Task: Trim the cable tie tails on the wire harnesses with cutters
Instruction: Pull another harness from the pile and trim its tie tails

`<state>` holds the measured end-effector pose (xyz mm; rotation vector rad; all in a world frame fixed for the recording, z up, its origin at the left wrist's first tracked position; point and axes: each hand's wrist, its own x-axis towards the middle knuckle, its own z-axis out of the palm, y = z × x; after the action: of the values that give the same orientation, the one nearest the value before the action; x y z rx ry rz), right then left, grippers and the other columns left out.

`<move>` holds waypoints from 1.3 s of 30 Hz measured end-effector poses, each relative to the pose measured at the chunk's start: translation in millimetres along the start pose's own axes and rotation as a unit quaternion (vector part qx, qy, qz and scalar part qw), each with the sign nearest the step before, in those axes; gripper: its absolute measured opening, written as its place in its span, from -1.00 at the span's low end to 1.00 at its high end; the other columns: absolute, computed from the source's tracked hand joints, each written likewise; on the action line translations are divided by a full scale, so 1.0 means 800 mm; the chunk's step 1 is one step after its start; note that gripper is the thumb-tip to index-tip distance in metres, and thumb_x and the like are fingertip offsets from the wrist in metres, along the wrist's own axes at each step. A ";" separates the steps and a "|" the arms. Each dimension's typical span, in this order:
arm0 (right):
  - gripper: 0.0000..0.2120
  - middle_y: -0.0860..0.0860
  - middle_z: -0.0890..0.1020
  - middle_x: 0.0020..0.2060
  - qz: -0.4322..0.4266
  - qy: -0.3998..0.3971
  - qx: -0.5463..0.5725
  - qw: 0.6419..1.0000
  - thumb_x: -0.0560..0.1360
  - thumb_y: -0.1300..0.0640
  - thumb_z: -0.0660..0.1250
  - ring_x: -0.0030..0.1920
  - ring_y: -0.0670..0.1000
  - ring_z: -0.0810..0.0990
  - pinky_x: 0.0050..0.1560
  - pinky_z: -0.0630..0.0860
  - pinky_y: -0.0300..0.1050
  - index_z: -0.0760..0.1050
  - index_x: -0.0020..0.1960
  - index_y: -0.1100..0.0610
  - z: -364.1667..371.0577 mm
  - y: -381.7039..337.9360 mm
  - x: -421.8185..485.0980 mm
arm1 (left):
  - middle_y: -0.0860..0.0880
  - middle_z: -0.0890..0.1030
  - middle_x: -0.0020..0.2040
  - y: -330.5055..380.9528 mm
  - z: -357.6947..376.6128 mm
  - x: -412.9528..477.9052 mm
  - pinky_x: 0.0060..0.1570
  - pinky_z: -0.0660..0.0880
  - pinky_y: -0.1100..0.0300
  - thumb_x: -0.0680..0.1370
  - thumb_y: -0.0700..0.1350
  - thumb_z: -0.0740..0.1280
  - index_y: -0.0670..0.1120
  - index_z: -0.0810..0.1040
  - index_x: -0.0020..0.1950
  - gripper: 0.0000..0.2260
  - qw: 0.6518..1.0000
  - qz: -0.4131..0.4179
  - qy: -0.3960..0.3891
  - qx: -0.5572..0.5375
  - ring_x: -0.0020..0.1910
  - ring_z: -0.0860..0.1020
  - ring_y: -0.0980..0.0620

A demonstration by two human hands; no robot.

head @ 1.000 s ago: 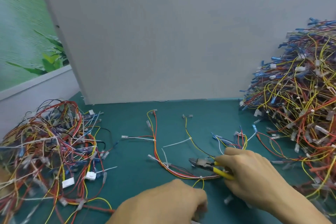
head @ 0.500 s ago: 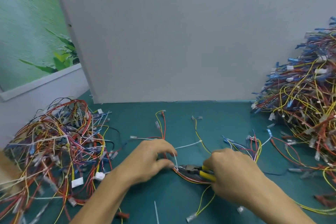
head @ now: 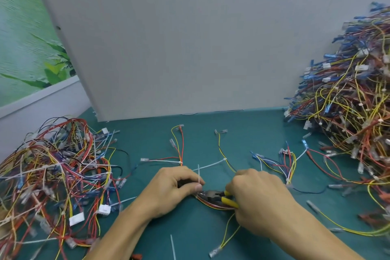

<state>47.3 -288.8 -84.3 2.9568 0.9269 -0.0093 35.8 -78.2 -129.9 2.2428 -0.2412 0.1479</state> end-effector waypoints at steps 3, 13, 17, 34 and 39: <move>-0.87 0.07 0.37 -0.13 -0.003 -0.003 -0.007 1.000 0.44 0.15 0.23 -0.16 0.13 0.39 -0.27 0.23 -0.10 0.48 -0.02 0.06 -0.001 -0.002 0.001 | 0.17 0.67 -0.17 -0.002 0.000 0.000 -0.03 0.49 0.30 0.49 -0.19 0.43 0.09 0.66 -0.16 -0.84 1.000 -0.010 0.001 -0.012 -0.12 0.61 0.18; -0.90 0.07 0.36 -0.11 -0.007 -0.012 0.017 1.000 0.45 0.16 0.24 0.00 0.16 0.55 -0.26 0.23 -0.08 0.33 -0.13 0.02 -0.001 -0.006 -0.001 | 0.17 0.67 -0.21 -0.003 0.001 0.002 -0.05 0.51 0.28 0.49 -0.17 0.43 0.14 0.64 -0.13 -0.83 1.000 -0.013 0.002 -0.012 -0.17 0.61 0.20; -0.90 0.06 0.34 -0.14 -0.005 -0.013 0.009 1.000 0.46 0.15 0.25 -0.16 0.17 0.40 -0.42 0.11 -0.14 0.31 -0.14 0.04 0.001 -0.006 0.000 | 0.16 0.68 -0.21 -0.003 0.002 0.002 -0.06 0.50 0.30 0.48 -0.18 0.43 0.13 0.65 -0.15 -0.82 1.000 -0.016 0.005 -0.015 -0.17 0.61 0.20; -0.86 0.09 0.33 -0.15 -0.014 -0.006 0.003 1.000 0.44 0.21 0.24 -0.11 0.21 0.44 -0.38 0.16 -0.10 0.27 -0.15 0.06 -0.001 -0.008 -0.001 | 0.02 0.66 -0.28 0.002 0.002 0.003 -0.12 0.50 0.27 0.50 -0.22 0.41 0.01 0.66 -0.17 -0.87 0.996 -0.039 0.030 -0.070 -0.26 0.58 0.14; -0.88 0.00 0.32 -0.15 0.010 0.037 0.068 0.997 0.47 0.08 0.22 -0.16 0.18 0.36 -0.38 0.16 -0.08 0.27 -0.13 0.02 0.008 -0.009 0.000 | -0.04 0.60 -0.38 -0.003 0.001 0.008 -0.31 0.46 0.29 0.52 -0.36 0.30 -0.12 0.54 -0.14 -0.85 0.963 -0.088 0.171 -0.187 -0.37 0.51 0.08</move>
<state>43.2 -283.1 -90.9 3.1115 0.9406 0.0390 42.7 -77.9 -131.1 1.8159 0.1107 0.3587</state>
